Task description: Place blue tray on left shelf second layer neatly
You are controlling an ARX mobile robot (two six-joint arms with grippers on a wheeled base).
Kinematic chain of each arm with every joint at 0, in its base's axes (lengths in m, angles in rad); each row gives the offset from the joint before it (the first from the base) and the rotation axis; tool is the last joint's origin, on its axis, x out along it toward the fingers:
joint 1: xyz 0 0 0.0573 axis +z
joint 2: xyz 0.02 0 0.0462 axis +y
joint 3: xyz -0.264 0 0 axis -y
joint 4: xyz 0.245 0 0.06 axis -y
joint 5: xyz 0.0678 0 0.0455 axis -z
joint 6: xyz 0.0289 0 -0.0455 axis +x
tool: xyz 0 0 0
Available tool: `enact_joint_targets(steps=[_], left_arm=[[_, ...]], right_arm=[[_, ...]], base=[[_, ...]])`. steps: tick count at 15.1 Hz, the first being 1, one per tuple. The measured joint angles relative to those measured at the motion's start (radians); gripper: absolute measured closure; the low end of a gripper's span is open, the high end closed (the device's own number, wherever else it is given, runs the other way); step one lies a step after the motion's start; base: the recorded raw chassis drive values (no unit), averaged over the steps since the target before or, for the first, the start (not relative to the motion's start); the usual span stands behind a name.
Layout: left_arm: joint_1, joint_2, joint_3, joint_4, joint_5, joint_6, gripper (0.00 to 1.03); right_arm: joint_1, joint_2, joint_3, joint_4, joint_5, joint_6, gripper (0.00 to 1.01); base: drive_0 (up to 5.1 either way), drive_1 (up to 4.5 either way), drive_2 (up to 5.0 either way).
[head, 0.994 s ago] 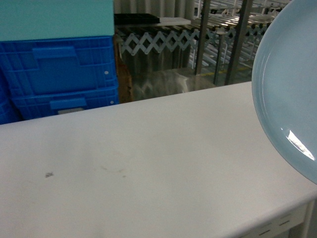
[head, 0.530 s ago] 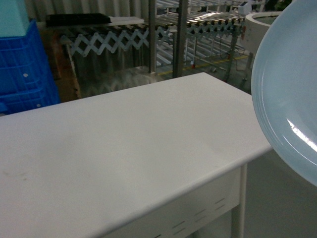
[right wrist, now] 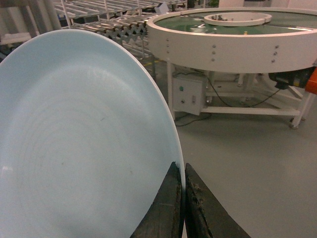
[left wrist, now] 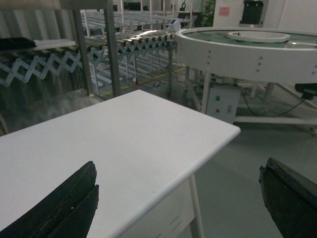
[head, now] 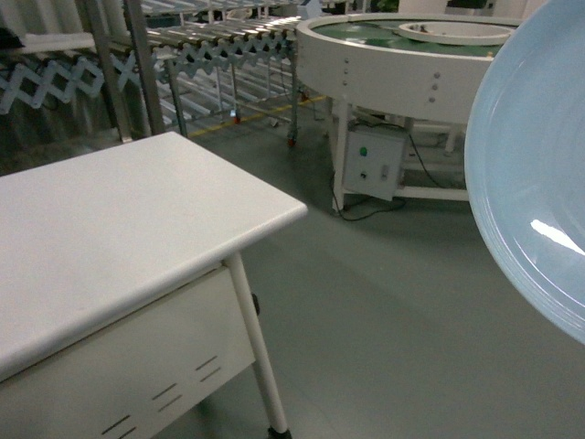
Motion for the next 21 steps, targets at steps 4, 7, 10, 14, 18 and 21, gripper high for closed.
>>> enact_joint_targets(steps=[4, 7, 10, 14, 18, 21], left_arm=[[0.0, 0.0, 0.0, -0.002, 0.0, 0.0, 0.05], [0.0, 0.0, 0.0, -0.002, 0.002, 0.0, 0.05], [0.0, 0.0, 0.0, -0.001, -0.001, 0.0, 0.05], [0.0, 0.0, 0.0, -0.001, 0.001, 0.0, 0.05], [0.0, 0.0, 0.0, -0.001, 0.002, 0.0, 0.05], [0.0, 0.0, 0.0, 0.0, 0.001, 0.0, 0.05]], right_arm=[[0.0, 0.0, 0.0, 0.006, 0.0, 0.0, 0.99], [0.0, 0.0, 0.0, 0.006, 0.0, 0.0, 0.99], [0.0, 0.0, 0.0, 0.006, 0.0, 0.0, 0.99], [0.0, 0.0, 0.0, 0.005, 0.0, 0.0, 0.99], [0.0, 0.0, 0.0, 0.004, 0.0, 0.0, 0.99], [0.0, 0.0, 0.0, 0.002, 0.0, 0.0, 0.99]], base=[[3.5, -3.99, -4.0], [3.5, -3.99, -4.0], [3.4, -4.06, -4.1], [3.4, -4.07, -4.1], [3.3, -4.11, -4.1], [3.6, -3.89, -3.9]])
